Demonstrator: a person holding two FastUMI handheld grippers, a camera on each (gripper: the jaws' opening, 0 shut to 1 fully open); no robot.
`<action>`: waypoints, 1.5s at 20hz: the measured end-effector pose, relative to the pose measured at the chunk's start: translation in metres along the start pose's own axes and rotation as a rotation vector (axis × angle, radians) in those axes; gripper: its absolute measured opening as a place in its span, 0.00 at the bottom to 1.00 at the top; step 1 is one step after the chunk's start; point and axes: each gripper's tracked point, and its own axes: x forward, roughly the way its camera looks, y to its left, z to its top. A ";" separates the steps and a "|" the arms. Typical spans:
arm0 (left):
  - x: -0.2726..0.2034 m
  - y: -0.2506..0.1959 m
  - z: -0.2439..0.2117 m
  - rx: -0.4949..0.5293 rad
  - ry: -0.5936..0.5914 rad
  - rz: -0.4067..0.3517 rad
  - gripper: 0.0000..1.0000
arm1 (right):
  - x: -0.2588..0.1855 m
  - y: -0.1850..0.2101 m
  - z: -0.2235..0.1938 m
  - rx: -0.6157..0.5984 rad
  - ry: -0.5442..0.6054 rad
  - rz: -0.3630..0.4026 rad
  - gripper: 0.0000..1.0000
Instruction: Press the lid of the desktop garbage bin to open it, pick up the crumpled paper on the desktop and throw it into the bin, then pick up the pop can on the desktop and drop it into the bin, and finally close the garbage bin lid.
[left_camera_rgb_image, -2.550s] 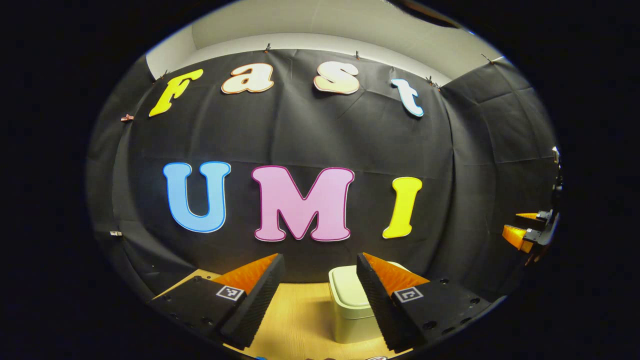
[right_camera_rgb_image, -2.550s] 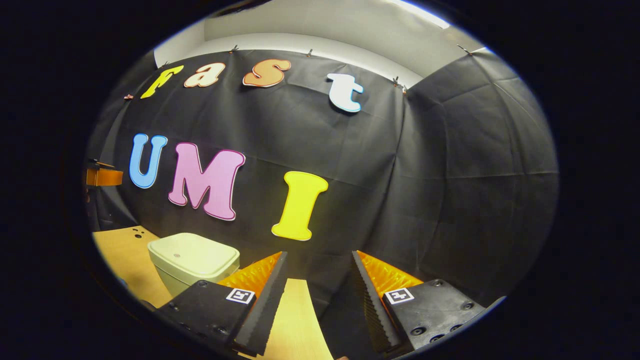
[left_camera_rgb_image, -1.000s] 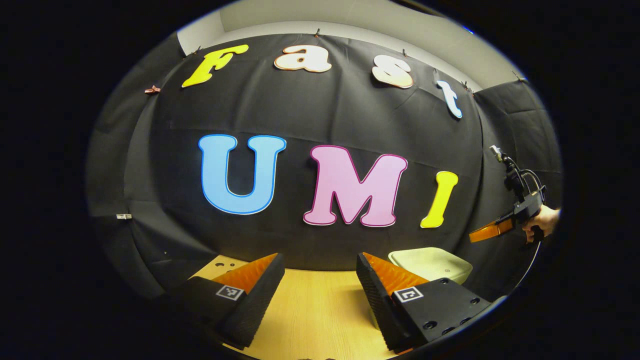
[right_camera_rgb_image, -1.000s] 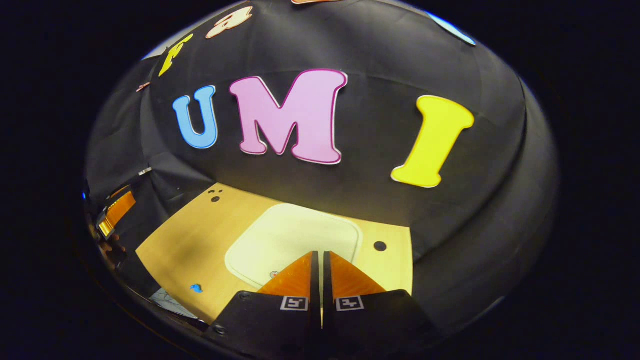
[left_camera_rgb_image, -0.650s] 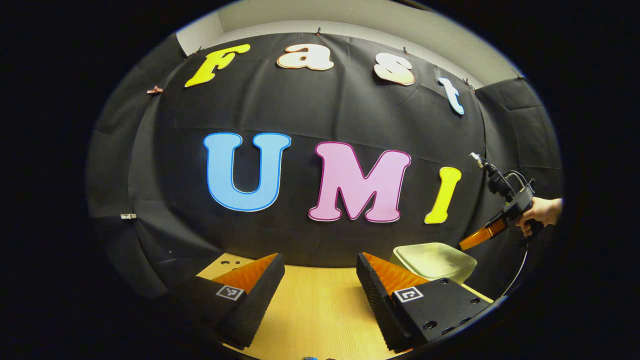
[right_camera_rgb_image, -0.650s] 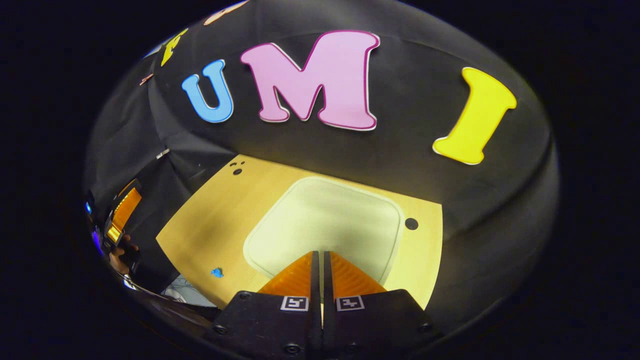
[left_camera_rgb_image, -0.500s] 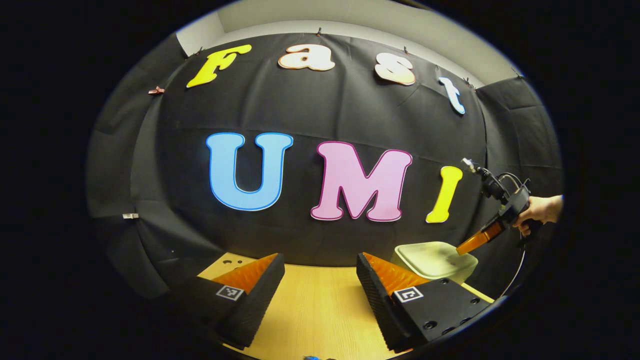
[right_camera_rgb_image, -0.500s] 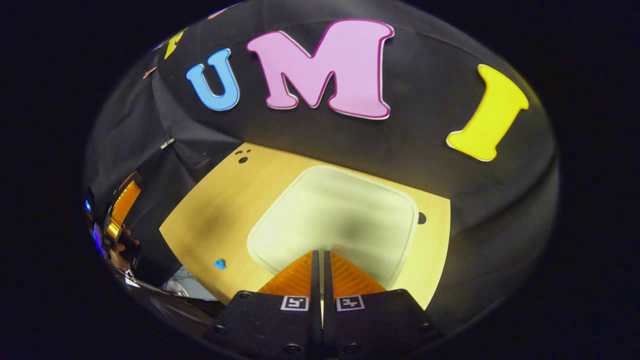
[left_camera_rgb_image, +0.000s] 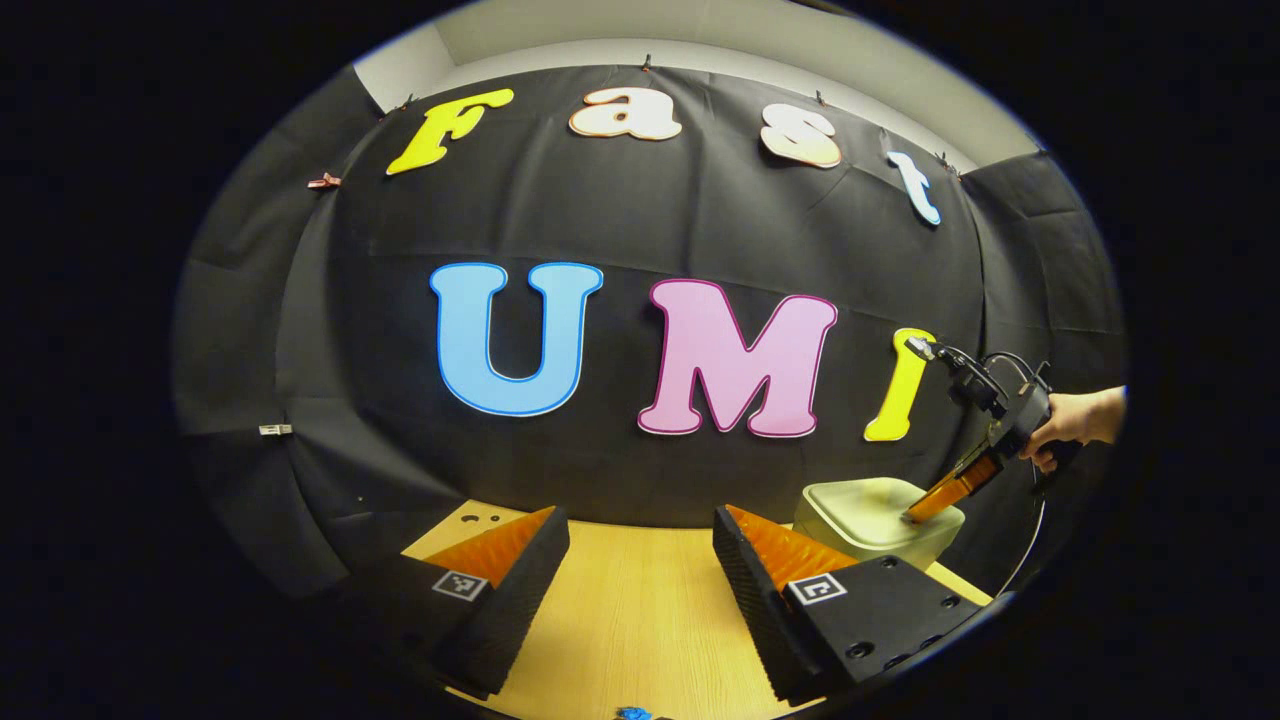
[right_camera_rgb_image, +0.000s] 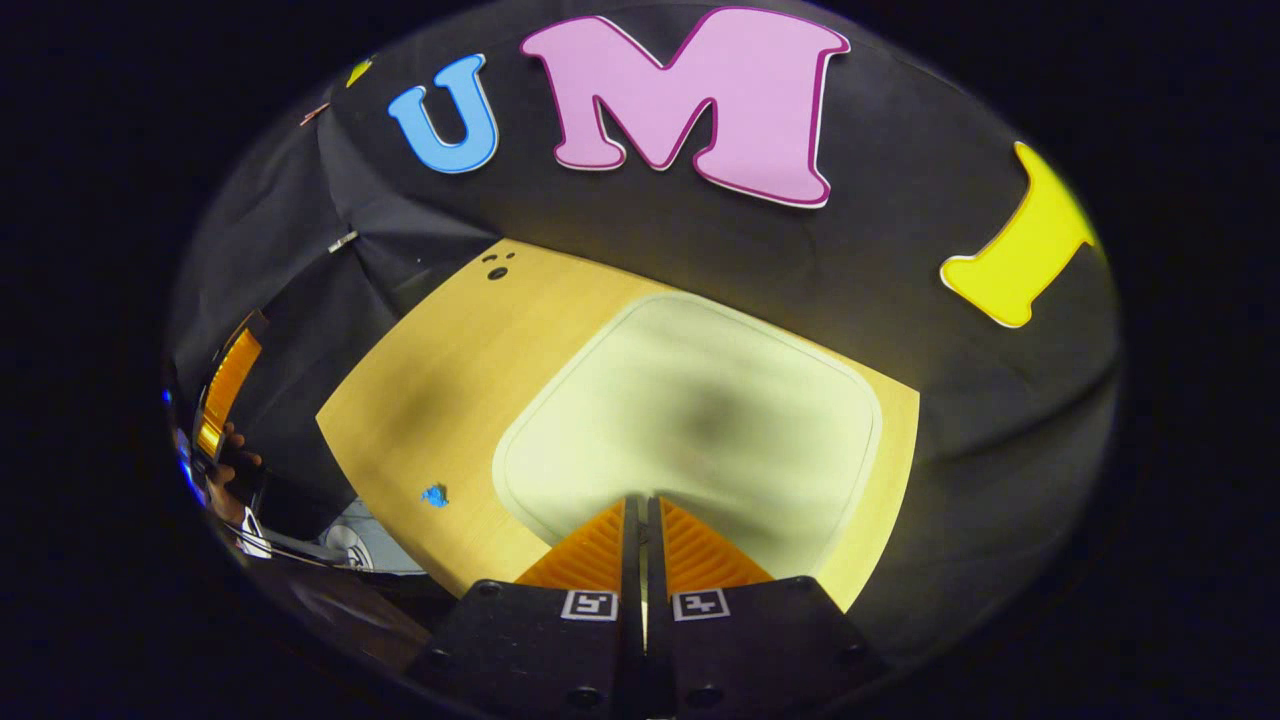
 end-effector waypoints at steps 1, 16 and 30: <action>-0.001 0.001 -0.002 0.000 0.002 0.001 0.93 | 0.002 0.000 -0.002 0.005 0.008 0.005 0.05; -0.002 -0.003 0.000 -0.002 0.007 0.005 0.93 | -0.041 0.017 0.047 -0.024 -0.244 -0.039 0.06; -0.003 0.006 -0.002 -0.003 0.017 0.014 0.93 | -0.096 0.042 0.067 0.014 -0.440 0.012 0.06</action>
